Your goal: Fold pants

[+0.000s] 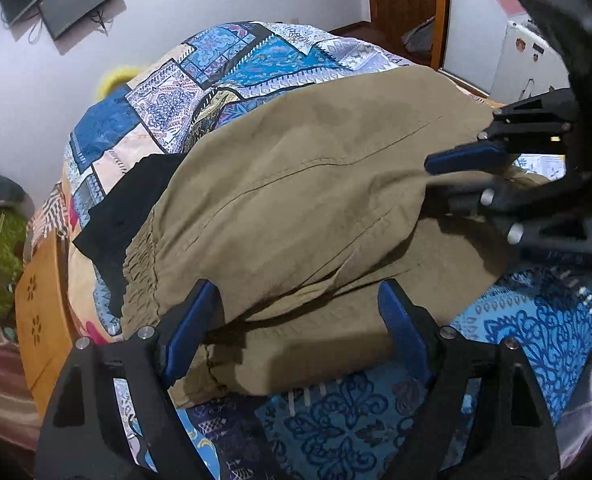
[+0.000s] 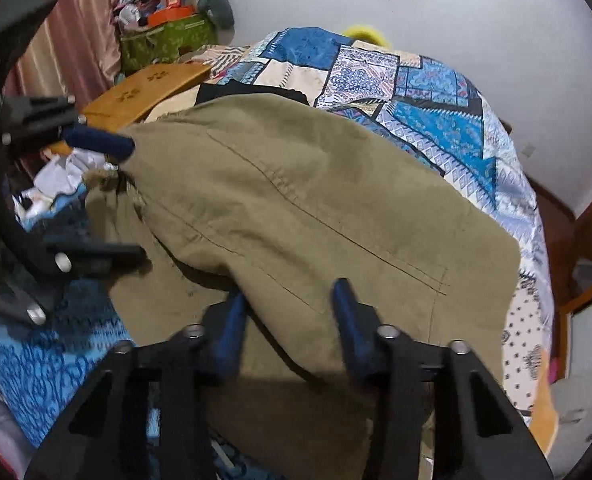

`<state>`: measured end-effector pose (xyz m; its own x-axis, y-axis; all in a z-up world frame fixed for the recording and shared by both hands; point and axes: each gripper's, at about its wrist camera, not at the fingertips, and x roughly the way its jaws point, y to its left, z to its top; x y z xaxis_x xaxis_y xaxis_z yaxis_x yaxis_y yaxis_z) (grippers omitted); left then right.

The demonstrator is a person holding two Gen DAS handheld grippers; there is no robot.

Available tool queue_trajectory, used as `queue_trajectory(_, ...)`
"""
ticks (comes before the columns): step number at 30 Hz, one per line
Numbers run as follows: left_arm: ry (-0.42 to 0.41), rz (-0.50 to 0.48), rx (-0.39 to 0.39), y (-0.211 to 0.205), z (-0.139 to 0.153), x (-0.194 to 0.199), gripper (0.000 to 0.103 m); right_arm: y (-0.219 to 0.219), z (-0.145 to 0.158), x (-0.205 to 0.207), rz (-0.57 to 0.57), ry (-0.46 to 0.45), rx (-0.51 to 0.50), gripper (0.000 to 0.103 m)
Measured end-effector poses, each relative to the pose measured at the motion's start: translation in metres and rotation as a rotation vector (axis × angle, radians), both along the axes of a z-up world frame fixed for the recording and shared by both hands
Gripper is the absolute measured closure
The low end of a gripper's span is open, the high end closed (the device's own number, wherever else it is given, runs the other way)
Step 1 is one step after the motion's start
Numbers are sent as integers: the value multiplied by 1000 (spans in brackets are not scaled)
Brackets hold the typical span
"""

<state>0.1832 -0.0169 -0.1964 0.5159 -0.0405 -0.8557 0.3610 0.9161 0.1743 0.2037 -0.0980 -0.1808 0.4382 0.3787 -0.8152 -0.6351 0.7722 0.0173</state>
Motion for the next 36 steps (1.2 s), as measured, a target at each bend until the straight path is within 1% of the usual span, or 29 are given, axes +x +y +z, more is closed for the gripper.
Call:
queue_trajectory(1, -5, 0, 5, -1, 0, 1, 20, -1, 3, 0, -8, 8, 24, 86)
queue_trajectory(2, -19, -1, 11, -2, 2, 1, 24, -3, 6, -1, -14, 13, 52, 91)
queue_trajectory(3, -39, 0, 20, -3, 4, 0, 28, -6, 11, -2, -17, 15, 84, 92)
queue_trajectory(4, -52, 1, 31, -3, 6, 0, 41, -9, 18, -3, -19, 10, 114, 92)
queue_trajectory(5, -66, 5, 43, -4, 9, 0, 57, -11, 23, -5, -21, 3, 129, 93)
queue_trajectory(6, -77, 12, 51, -4, 12, 0, 66, -14, 29, -7, -20, -5, 143, 94)
queue_trajectory(7, -84, 19, 46, -2, 15, 0, 81, -16, 35, -10, -19, -16, 154, 95)
queue_trajectory(9, -85, 21, 7, 2, 23, -3, 85, -17, 44, -14, -10, -32, 158, 95)
queue_trajectory(11, -67, -2, -35, 3, 29, -7, 88, -19, 49, -18, 0, -29, 168, 96)
queue_trajectory(14, -49, -26, -81, 3, 35, -15, 88, -21, 52, -30, 4, -57, 138, 96)
queue_trajectory(15, -31, -32, -102, 2, 34, -17, 88, -23, 51, -32, 4, -59, 129, 96)
queue_trajectory(17, -8, -38, -121, 0, 31, -19, 88, -26, 44, -35, -4, -57, 107, 96)
queue_trajectory(21, 44, -30, -140, -3, 16, -23, 88, -32, 25, -40, -44, 7, 111, 95)
queue_trajectory(22, 49, -21, -147, -2, 13, -25, 86, -33, 21, -41, -55, 20, 107, 94)
queue_trajectory(24, 66, 0, -164, 3, 10, -28, 80, -37, 18, -43, -83, 48, 117, 90)
queue_trajectory(26, 75, 23, -193, 12, 12, -32, 71, -42, 18, -46, -98, 77, 138, 88)
queue_trajectory(27, 77, 32, -210, 17, 15, -34, 68, -45, 19, -46, -106, 89, 153, 87)
queue_trajectory(29, 70, 47, -238, 25, 22, -38, 60, -52, 25, -48, -120, 97, 177, 80)
queue_trajectory(30, 61, 56, -251, 31, 26, -41, 59, -54, 29, -49, -125, 96, 192, 75)
queue_trajectory(32, 45, 77, -273, 40, 35, -43, 58, -56, 36, -51, -131, 91, 225, 69)
queue_trajectory(35, 11, 132, -299, 53, 47, -41, 51, -56, 50, -50, -135, 44, 260, 67)
queue_trajectory(36, -5, 151, -296, 56, 51, -38, 50, -54, 53, -49, -141, 30, 264, 67)
